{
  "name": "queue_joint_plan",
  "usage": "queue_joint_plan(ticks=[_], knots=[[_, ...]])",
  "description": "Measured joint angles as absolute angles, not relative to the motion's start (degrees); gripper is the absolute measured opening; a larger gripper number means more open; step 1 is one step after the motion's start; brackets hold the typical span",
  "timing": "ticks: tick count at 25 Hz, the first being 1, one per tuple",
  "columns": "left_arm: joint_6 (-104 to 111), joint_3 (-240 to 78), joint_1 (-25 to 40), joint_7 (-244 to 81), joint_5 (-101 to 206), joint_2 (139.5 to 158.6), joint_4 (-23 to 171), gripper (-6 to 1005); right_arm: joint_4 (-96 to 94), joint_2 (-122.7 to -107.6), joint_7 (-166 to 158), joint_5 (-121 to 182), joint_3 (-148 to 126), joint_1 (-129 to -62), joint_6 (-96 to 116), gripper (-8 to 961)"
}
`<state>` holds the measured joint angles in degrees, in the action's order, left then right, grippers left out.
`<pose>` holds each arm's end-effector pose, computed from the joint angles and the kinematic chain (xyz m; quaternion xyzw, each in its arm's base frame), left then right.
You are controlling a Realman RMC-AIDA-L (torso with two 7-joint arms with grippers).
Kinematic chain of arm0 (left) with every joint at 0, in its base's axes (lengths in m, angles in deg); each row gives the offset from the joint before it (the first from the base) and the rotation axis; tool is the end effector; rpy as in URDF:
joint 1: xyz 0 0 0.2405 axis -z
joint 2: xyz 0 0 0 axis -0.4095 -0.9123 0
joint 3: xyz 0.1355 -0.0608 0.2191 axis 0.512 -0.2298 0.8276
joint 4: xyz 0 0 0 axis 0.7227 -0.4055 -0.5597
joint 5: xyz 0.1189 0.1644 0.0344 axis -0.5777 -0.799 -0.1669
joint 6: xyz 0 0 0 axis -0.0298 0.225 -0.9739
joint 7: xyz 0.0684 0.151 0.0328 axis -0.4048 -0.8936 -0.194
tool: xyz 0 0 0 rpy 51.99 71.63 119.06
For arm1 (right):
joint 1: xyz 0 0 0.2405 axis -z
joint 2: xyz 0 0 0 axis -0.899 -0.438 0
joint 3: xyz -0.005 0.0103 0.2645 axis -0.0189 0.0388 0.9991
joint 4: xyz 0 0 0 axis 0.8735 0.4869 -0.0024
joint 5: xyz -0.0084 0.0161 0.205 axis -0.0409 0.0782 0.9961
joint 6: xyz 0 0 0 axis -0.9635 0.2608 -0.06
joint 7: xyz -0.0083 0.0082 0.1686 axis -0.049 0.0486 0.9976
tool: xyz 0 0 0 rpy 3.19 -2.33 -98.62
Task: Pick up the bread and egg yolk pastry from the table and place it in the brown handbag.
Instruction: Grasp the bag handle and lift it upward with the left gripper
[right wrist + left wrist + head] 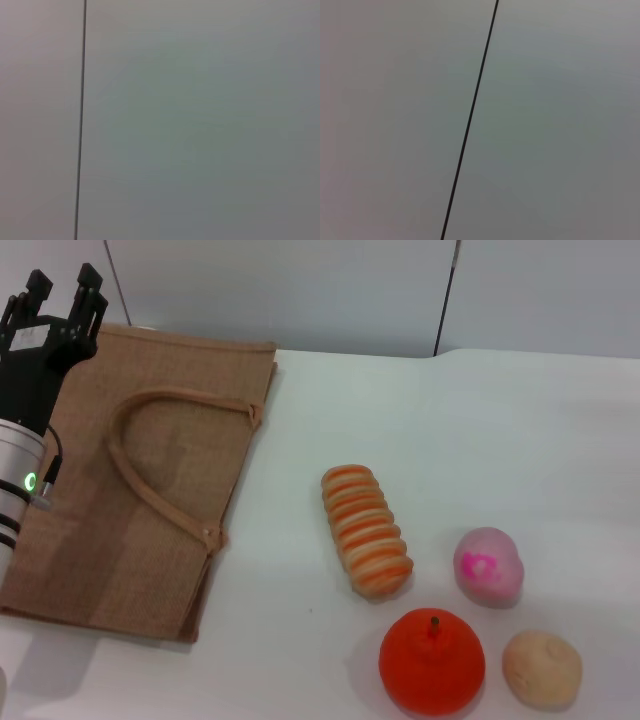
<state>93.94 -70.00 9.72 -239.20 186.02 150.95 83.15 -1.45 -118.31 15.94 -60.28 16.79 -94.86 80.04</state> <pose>-0.2928 0.3807 0.0282 -0.6140 -0.2370 -0.4636 0.5933 0.3222 0.3775 0.0476 -0.6864 0.1733 0.3628 0.6059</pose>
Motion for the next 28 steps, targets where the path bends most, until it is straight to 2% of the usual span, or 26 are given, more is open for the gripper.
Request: queue_joint_plan(ticks=[14,28], knots=[[91.07,-69.33,9.92,-234.6,185.61,150.62,82.72,640,-1.45,-118.31,16.0,-60.28,16.79,-94.79,79.69,853],[77.68,-64.59,7.41,-183.21,161.16,150.2,57.48,634,-1.45,-118.22,16.03,-60.28,16.79,-94.45,79.63,851]])
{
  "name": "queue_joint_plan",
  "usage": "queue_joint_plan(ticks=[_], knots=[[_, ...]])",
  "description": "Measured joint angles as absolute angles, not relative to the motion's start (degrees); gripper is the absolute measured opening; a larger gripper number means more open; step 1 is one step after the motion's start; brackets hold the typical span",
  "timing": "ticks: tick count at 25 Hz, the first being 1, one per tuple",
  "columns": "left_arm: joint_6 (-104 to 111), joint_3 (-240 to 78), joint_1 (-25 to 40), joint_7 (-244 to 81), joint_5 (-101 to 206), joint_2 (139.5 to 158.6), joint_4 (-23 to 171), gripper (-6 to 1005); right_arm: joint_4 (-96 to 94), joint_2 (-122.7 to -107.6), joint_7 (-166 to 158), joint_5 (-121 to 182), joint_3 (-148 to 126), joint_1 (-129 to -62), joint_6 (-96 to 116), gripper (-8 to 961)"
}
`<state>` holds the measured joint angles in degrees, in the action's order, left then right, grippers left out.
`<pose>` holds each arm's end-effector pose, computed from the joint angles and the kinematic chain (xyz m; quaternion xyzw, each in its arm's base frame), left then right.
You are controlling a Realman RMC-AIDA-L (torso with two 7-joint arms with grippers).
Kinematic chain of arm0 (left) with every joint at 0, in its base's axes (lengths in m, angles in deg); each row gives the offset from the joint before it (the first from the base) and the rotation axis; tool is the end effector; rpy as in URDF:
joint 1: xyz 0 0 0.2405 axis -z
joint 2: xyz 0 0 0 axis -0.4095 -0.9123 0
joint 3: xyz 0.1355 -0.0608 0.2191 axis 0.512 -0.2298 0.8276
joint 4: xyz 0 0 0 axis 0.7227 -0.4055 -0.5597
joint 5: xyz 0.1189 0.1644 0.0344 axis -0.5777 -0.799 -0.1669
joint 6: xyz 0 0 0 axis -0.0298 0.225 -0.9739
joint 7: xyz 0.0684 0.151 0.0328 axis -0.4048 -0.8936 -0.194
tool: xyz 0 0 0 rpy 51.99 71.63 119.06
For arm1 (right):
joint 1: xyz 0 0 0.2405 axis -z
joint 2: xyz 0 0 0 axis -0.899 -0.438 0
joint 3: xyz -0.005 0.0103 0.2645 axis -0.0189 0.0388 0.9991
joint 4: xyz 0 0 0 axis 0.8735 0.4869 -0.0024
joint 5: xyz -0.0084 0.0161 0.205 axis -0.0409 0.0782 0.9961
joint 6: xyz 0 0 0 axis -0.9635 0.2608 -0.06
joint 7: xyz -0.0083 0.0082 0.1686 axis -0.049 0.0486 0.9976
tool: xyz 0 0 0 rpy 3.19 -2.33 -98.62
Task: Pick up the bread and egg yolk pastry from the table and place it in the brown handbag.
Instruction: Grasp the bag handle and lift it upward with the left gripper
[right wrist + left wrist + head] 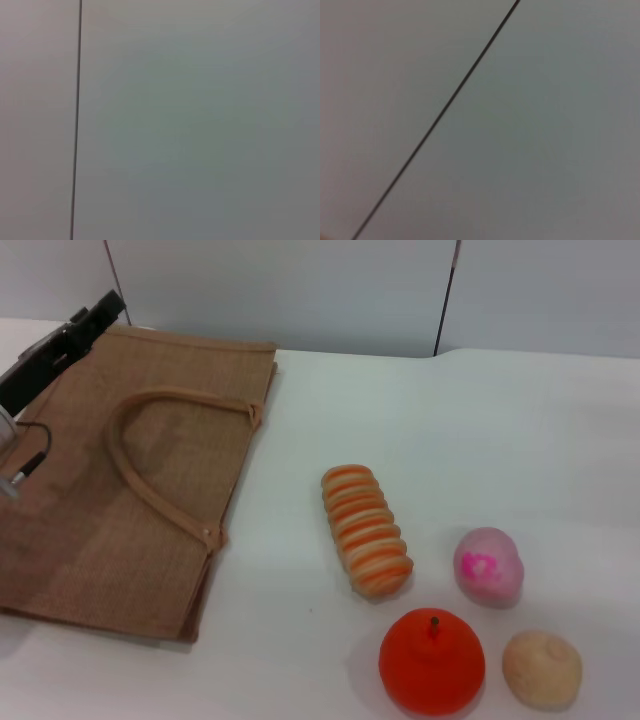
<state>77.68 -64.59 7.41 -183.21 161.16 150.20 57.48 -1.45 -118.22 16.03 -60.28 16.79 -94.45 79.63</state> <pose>-0.3180 0.4069 0.0479 -0.6623 -0.4364 -0.4609 0.3982 0.3262 0.3757 0.0478 -0.6860 0.1783 0.3582 0.6077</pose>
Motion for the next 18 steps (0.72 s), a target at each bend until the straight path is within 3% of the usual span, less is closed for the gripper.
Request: queue_joint_plan(ticks=[9,18], knots=[[76.05,-64.57,8.82,-147.48,127.88,149.94,36.78,631,-1.54,-118.18,16.03,-60.28,16.78,-94.44,79.37,850],[77.7,-64.64,15.43,-137.93,103.39,149.0,32.88,627,-1.53,-118.13,16.03,-60.28,16.79,-94.43,79.11,849]])
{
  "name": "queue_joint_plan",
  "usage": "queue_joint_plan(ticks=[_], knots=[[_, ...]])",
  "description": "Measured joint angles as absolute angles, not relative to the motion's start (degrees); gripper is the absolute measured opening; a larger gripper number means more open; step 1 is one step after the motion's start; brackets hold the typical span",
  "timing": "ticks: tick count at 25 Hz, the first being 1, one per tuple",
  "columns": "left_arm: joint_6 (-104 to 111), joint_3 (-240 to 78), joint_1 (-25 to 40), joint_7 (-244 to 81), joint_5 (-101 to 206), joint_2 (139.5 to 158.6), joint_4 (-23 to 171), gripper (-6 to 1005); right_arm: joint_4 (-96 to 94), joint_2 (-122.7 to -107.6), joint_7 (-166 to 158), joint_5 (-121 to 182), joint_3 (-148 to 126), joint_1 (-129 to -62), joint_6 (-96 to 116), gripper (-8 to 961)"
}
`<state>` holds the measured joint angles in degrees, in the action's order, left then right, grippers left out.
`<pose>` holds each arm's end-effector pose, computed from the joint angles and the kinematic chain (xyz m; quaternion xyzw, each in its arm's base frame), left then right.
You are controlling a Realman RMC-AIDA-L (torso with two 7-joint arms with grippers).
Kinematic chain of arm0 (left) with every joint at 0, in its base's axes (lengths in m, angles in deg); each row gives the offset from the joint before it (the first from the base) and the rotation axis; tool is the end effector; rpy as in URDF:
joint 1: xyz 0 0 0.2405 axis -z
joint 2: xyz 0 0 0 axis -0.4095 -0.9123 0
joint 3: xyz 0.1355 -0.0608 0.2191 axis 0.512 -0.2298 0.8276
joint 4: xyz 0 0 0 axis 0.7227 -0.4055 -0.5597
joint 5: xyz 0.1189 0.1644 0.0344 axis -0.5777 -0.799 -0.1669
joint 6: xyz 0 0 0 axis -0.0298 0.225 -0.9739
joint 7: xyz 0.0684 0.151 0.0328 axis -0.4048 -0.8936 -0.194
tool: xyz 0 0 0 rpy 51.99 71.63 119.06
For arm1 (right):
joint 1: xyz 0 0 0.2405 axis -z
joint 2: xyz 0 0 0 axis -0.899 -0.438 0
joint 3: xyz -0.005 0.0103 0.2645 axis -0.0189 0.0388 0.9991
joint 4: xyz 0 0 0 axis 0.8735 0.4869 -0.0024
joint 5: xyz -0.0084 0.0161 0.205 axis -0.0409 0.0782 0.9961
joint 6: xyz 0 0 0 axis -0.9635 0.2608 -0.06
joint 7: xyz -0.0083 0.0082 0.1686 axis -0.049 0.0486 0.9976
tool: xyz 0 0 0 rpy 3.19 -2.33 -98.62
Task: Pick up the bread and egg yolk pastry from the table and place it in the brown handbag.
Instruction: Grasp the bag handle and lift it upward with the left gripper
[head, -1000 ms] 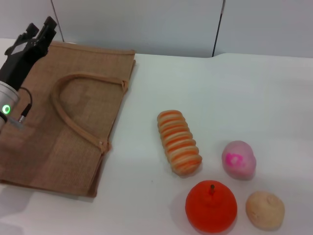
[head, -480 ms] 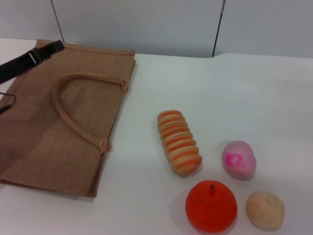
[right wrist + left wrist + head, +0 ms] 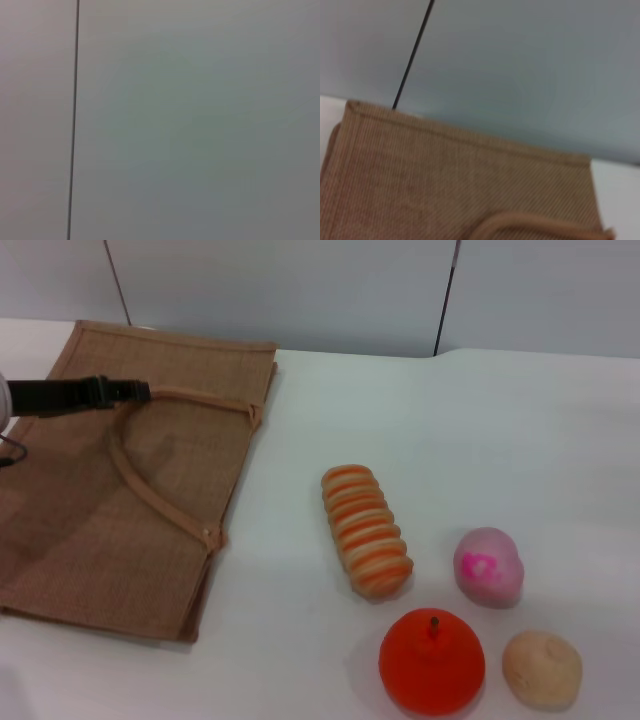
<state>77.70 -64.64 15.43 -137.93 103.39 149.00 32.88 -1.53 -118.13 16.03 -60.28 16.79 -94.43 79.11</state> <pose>-0.3205 0.4284 0.0604 -0.7541 -0.5434 -0.1620 0.3314 0.3282 0.3761 0.0483 -0.6864 0.1807 0.3540 0.6089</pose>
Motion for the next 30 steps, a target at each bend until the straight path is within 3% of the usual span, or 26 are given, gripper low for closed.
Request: queue_joint_plan(ticks=[7,30], knots=[[76.15,-64.52,18.14,-134.87,94.63,149.5,32.75,625,-1.54,-118.13,16.03,-60.28,16.78,-94.43,79.1,849],[75.77,-64.12,18.69,-129.45,86.13,150.62,26.84,616,-1.56,-118.07,16.03,-60.25,16.79,-94.55,78.13,846]])
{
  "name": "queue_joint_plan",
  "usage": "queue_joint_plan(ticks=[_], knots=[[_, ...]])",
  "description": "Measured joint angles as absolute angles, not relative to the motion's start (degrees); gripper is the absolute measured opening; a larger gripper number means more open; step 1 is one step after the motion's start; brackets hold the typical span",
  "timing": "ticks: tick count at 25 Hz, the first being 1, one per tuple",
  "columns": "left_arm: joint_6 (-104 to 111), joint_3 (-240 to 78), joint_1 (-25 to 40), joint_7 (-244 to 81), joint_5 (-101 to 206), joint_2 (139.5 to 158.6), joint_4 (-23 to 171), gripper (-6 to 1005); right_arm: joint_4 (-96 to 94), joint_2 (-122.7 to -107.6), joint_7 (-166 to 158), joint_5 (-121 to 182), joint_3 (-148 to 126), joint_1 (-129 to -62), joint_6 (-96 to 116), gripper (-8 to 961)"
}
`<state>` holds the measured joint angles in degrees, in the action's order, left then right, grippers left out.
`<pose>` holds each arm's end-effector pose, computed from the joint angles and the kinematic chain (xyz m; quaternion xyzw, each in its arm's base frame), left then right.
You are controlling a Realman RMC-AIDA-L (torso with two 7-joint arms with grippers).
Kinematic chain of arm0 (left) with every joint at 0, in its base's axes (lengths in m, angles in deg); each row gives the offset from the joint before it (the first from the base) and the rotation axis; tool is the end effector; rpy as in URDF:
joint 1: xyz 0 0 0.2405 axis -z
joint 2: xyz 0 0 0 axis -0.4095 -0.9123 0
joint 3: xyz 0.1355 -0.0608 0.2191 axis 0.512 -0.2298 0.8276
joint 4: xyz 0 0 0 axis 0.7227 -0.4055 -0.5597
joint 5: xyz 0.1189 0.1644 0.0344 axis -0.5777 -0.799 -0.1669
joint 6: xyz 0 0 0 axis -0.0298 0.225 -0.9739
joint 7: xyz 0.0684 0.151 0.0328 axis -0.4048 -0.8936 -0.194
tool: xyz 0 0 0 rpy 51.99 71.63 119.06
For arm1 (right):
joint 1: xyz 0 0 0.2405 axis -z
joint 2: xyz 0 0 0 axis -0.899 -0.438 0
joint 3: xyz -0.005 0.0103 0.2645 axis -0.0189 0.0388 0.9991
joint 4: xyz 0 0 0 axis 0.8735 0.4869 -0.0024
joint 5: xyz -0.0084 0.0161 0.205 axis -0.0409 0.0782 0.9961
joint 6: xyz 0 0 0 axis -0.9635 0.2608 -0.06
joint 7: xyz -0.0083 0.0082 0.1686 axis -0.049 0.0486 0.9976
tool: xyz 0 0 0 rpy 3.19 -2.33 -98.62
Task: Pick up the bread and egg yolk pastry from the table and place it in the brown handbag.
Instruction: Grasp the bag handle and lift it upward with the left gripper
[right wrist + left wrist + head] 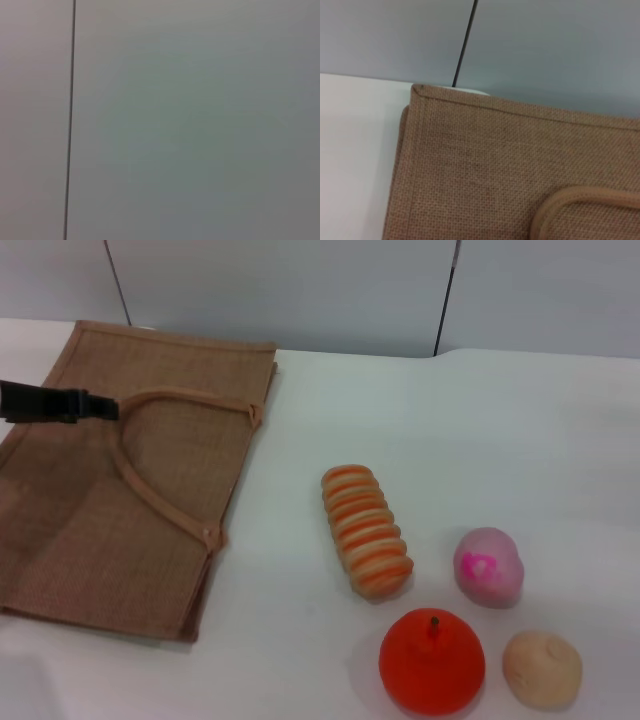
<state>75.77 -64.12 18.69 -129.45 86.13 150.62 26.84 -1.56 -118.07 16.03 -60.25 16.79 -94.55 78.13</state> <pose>-0.3279 0.4342 0.0708 -0.7431 -0.5493 -0.0533 0.3785 0.3303 0.3775 0.0479 -0.6872 0.1855 0.3483 0.6099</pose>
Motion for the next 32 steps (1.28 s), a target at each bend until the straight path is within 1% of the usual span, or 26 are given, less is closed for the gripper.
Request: queue_joint_plan(ticks=[14,32], knots=[[62.62,-55.26,20.18,-130.31,85.98,150.64,35.11,611,-1.54,-118.05,16.03,-60.17,16.78,-94.69,78.13,845],[58.73,-52.09,21.18,-130.28,85.59,150.59,39.18,604,-1.54,-118.14,16.03,-60.19,16.79,-94.79,78.14,843]])
